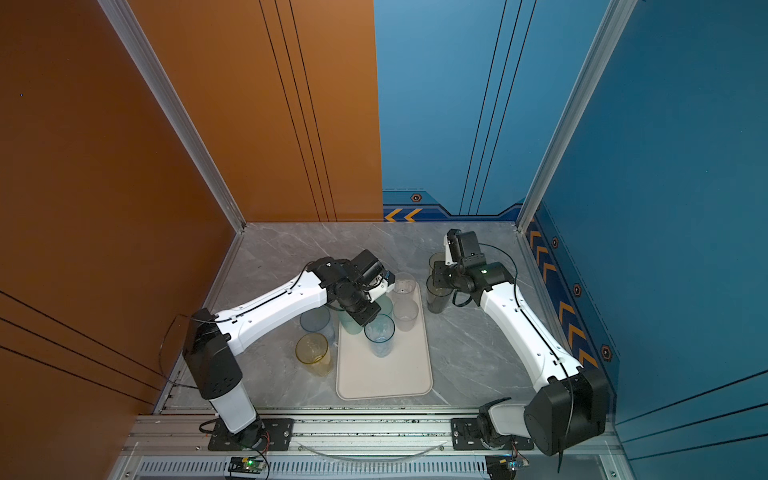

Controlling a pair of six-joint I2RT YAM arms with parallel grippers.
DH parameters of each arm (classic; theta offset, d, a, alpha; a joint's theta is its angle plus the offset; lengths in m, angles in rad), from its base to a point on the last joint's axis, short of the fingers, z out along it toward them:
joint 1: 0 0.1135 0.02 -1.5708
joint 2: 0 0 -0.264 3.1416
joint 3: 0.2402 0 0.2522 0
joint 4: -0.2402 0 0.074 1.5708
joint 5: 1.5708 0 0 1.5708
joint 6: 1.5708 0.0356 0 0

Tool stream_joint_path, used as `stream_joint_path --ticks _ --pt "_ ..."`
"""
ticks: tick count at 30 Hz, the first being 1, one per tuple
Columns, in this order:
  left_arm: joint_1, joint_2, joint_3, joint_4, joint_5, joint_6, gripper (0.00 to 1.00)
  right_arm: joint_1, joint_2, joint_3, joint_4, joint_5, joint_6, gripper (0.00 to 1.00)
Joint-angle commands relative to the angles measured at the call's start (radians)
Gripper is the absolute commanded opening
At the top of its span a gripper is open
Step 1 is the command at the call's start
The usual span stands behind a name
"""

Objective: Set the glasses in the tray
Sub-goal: 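Lower the blue cup onto the tray beside the teal cups, open left gripper, then move the left gripper back over the green cup beside the tray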

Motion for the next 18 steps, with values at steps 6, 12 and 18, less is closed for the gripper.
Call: stream_joint_path --ticks 6,12,18 --pt "0.038 -0.108 -0.024 0.002 -0.034 0.001 0.18 0.005 0.011 0.020 -0.018 0.005 -0.013 0.35" --pt "0.085 -0.198 -0.086 0.076 -0.039 -0.026 0.17 0.006 0.009 0.017 -0.021 0.020 -0.013 0.35" --pt "0.136 -0.315 -0.204 0.227 -0.065 -0.070 0.16 -0.002 0.010 0.023 -0.043 0.044 -0.018 0.35"
